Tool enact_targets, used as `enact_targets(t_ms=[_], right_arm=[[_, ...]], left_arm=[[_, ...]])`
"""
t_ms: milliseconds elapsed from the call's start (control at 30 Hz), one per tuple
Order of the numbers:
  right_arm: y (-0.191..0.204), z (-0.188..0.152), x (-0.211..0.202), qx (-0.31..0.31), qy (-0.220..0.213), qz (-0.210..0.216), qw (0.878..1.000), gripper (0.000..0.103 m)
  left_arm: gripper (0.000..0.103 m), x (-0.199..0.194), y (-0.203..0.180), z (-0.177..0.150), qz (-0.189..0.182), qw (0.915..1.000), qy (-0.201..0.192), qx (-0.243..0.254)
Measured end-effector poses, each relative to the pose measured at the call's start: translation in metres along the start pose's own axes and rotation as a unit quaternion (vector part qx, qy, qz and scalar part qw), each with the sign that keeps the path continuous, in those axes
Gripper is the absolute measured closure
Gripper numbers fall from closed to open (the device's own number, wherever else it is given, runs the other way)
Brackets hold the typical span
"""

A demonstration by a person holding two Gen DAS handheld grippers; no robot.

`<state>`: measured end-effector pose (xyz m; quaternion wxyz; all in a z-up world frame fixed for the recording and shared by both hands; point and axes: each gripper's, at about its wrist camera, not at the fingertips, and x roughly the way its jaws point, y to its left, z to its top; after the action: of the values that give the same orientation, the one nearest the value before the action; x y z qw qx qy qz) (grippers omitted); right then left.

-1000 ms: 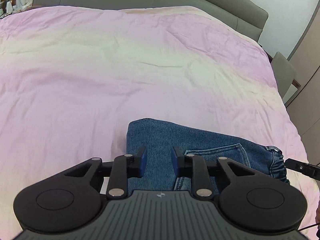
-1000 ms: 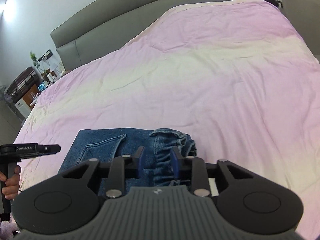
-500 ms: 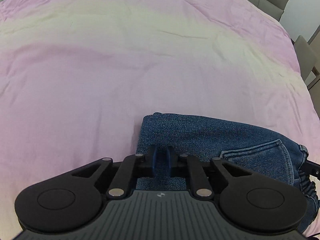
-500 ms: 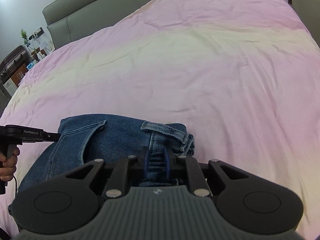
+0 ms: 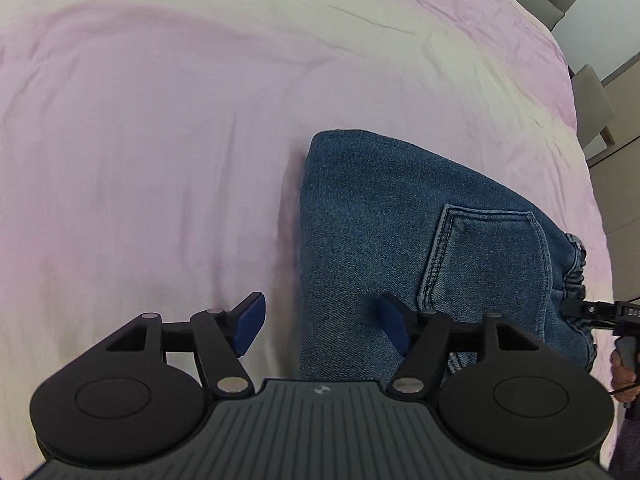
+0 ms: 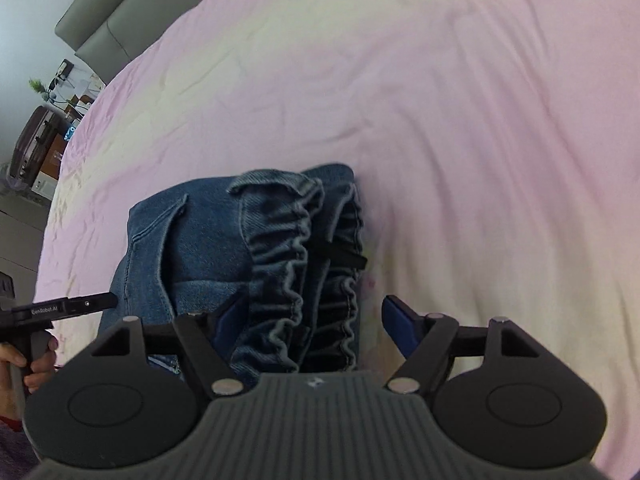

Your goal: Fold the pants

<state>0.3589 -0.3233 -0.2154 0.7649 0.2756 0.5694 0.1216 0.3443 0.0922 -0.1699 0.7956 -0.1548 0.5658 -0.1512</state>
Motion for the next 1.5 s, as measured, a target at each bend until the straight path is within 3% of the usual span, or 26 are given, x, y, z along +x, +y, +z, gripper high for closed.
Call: enact_targets(t_ms=[100,233,300,367,567,767,1000,1133,1367,1500], right_arm=[[-0.026,0.008,0.018,0.06,0.04,0.053,0.996,0.027],[-0.038,0.014,0.031,0.074,0.061,0.087,0.992,0.026],[-0.04,0.013,0.036,0.077,0.06,0.101,0.99,0.028],[-0.039,0.01,0.04,0.082,0.057,0.117,0.988,0.035],[-0.015,0.006,0.023,0.035,0.033,0.094,0.994,0.049],[0.018,0.003,-0.007,0.019,0.004,0.085,0.996,0.057],[0.094,0.005,-0.029,-0.021,-0.007,0.099,0.995,0.058],[0.146,0.004,-0.019,-0.041,-0.01,0.128,0.991,0.058],[0.251,0.0,0.033,-0.071,0.007,0.188,0.98,0.058],[0.298,-0.006,0.078,-0.077,0.021,0.211,0.974,0.058]], left_arm=[[0.027,0.008,0.01,0.001,-0.026,0.9992,0.011,-0.028],[0.03,0.024,0.018,-0.001,-0.058,0.9967,0.022,-0.054],[0.041,0.031,0.021,-0.002,-0.077,0.9943,0.026,-0.069],[0.046,0.03,0.023,-0.003,-0.083,0.9927,0.025,-0.084],[0.074,0.01,0.014,-0.005,-0.082,0.9944,0.003,-0.067],[0.082,-0.017,0.002,-0.005,-0.072,0.9962,-0.017,-0.045],[0.082,-0.082,0.015,0.005,-0.05,0.9969,-0.056,-0.022],[0.082,-0.139,0.039,0.008,-0.012,0.9962,-0.087,-0.006],[0.082,-0.222,0.095,0.012,0.059,0.992,-0.112,0.005],[0.082,-0.244,0.136,0.015,0.09,0.9889,-0.118,-0.001]])
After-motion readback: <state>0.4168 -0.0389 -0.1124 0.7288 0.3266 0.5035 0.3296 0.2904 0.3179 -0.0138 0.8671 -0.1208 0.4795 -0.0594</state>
